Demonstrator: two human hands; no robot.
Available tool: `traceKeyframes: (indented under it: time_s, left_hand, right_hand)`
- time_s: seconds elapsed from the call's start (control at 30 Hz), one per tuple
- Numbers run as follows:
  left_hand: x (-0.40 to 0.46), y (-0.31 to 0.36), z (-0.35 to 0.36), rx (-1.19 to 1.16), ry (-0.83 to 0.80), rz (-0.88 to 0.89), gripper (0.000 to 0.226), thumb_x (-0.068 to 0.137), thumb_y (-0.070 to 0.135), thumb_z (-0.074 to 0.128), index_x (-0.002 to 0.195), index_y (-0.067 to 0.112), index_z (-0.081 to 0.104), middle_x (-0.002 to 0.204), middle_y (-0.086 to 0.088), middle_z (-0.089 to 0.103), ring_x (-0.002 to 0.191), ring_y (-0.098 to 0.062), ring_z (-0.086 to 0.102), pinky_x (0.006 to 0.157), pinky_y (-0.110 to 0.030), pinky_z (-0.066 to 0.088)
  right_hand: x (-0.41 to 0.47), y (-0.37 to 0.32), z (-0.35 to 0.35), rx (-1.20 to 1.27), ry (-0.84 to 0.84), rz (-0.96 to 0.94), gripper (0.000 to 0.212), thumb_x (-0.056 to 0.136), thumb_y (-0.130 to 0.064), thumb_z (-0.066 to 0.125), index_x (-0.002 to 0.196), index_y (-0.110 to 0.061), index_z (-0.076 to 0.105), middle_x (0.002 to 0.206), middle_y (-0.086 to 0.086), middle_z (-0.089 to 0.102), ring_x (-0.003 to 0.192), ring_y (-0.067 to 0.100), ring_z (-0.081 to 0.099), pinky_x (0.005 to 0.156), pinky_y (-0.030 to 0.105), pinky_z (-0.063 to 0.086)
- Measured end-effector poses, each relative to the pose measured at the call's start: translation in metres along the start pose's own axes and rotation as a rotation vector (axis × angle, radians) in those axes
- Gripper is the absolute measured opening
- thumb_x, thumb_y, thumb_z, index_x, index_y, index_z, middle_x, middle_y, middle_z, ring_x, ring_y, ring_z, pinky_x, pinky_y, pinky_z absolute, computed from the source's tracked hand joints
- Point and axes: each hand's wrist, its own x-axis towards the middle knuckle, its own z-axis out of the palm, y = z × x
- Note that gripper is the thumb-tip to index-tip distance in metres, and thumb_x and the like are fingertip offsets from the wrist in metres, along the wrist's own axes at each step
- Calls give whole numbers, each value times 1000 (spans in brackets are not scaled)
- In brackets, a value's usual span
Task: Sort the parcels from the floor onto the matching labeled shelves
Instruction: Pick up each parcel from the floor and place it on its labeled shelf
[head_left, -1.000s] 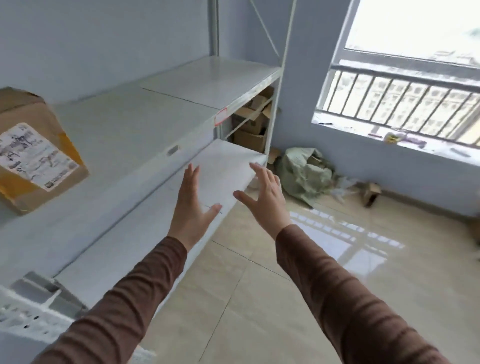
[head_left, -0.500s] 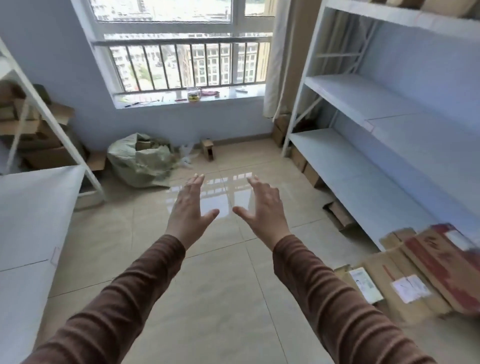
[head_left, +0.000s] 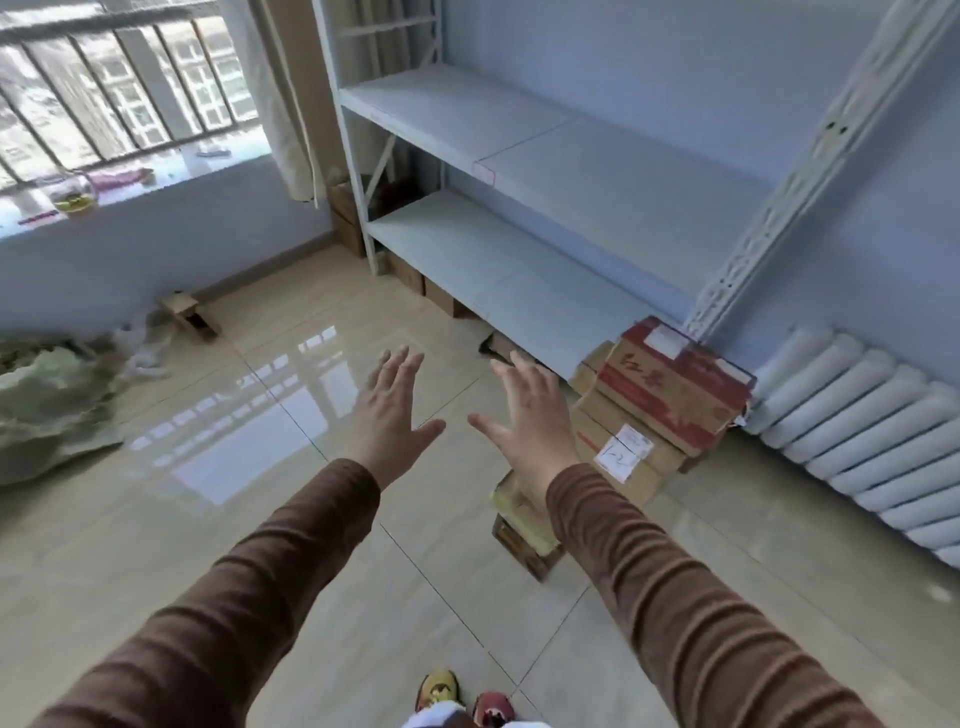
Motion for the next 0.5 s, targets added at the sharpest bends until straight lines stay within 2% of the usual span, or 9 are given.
traceKeyframes:
  time_s: [0.27,0.5]
  left_hand:
    - [60,44,52,-25,-127,113,92,90,44,73,162,21,21,171,-3,11,159,-23,-2,129,-44,11]
    - [115,108,112,-4,-193,192,91,90,44,72,162,21,20,171,-4,13,159,-24,0,129,-43,8]
  right_hand:
    - [9,67,-29,5,23,163,73,95,-57,59,157,-29,32,169,4,20,154,27,15,126,48,18]
    - [28,157,-55,0,42,249,71,97,-59,55,157,-30,31,169,2,18,153,30,15,125,49,18]
